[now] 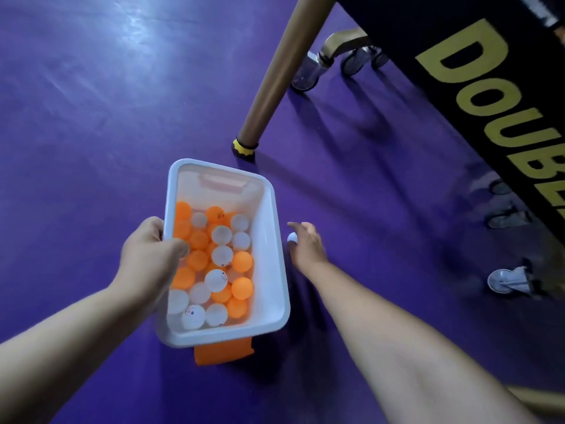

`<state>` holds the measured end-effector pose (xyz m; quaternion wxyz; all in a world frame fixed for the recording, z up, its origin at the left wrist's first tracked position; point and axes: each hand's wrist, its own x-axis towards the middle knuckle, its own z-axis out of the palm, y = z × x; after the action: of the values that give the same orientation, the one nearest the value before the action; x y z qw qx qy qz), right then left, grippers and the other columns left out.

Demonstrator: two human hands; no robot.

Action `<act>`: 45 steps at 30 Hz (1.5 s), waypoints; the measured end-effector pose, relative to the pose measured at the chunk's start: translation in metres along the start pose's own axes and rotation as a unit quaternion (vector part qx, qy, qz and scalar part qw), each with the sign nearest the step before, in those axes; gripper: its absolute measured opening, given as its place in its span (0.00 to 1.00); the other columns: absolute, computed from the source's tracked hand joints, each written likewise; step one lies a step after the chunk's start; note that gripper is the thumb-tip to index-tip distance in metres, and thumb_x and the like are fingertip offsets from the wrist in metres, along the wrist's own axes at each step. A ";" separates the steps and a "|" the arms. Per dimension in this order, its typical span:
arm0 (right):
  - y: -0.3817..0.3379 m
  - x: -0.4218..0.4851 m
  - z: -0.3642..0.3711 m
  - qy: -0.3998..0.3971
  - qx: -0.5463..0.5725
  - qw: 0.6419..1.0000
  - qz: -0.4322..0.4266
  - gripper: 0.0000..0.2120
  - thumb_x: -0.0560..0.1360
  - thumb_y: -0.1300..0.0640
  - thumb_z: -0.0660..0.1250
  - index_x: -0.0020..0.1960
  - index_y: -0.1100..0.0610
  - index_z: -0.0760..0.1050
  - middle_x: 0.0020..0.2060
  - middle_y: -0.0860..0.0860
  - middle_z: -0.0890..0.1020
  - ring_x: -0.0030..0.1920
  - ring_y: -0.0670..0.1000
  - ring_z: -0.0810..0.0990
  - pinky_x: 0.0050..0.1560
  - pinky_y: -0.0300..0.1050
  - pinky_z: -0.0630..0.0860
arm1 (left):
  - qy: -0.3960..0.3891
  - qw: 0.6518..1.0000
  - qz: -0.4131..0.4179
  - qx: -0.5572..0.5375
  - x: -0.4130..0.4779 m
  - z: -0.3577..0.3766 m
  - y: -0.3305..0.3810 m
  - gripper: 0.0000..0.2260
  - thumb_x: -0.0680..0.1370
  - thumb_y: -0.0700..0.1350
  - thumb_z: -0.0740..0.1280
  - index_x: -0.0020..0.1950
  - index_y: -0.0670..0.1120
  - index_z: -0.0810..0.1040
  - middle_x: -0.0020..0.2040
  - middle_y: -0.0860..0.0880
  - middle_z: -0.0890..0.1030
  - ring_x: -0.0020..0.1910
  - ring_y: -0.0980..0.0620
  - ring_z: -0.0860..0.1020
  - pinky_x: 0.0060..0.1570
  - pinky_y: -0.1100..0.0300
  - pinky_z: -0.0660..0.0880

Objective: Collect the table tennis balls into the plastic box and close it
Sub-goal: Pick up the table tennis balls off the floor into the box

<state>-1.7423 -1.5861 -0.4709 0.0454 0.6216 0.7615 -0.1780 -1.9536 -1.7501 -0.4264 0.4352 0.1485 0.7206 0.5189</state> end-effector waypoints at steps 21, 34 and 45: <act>-0.070 -0.042 -0.007 0.157 0.182 0.970 0.021 0.13 0.72 0.46 0.65 0.54 0.50 0.72 0.28 0.45 0.72 0.32 0.48 0.72 0.34 0.44 0.68 | 0.002 0.999 -0.018 -0.040 0.030 -0.045 -0.012 0.08 0.67 0.35 0.64 0.45 0.39 0.70 0.43 0.37 0.79 0.37 0.44 0.75 0.36 0.49 0.74; -0.216 -0.072 -0.025 0.215 0.150 0.948 -0.179 0.08 0.73 0.56 0.65 0.37 0.56 0.78 0.30 0.47 0.76 0.32 0.47 0.73 0.31 0.41 0.69 | 0.081 0.991 -0.048 -0.091 0.002 -0.130 0.035 0.04 0.69 0.35 0.63 0.43 0.41 0.71 0.38 0.42 0.76 0.36 0.48 0.72 0.33 0.52 0.70; -0.358 -0.158 -0.090 0.112 0.177 0.925 -0.317 0.09 0.73 0.60 0.67 0.51 0.56 0.82 0.39 0.51 0.80 0.35 0.48 0.75 0.38 0.42 0.75 | 0.240 0.963 -0.050 -0.114 -0.099 -0.273 0.121 0.08 0.70 0.33 0.65 0.48 0.40 0.72 0.37 0.50 0.73 0.33 0.52 0.70 0.30 0.59 0.67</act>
<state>-2.0382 -1.7623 -0.2641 -0.2099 0.3619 0.8748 -0.2442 -2.1386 -1.9344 -0.2512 0.2888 -0.0676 0.7464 0.5958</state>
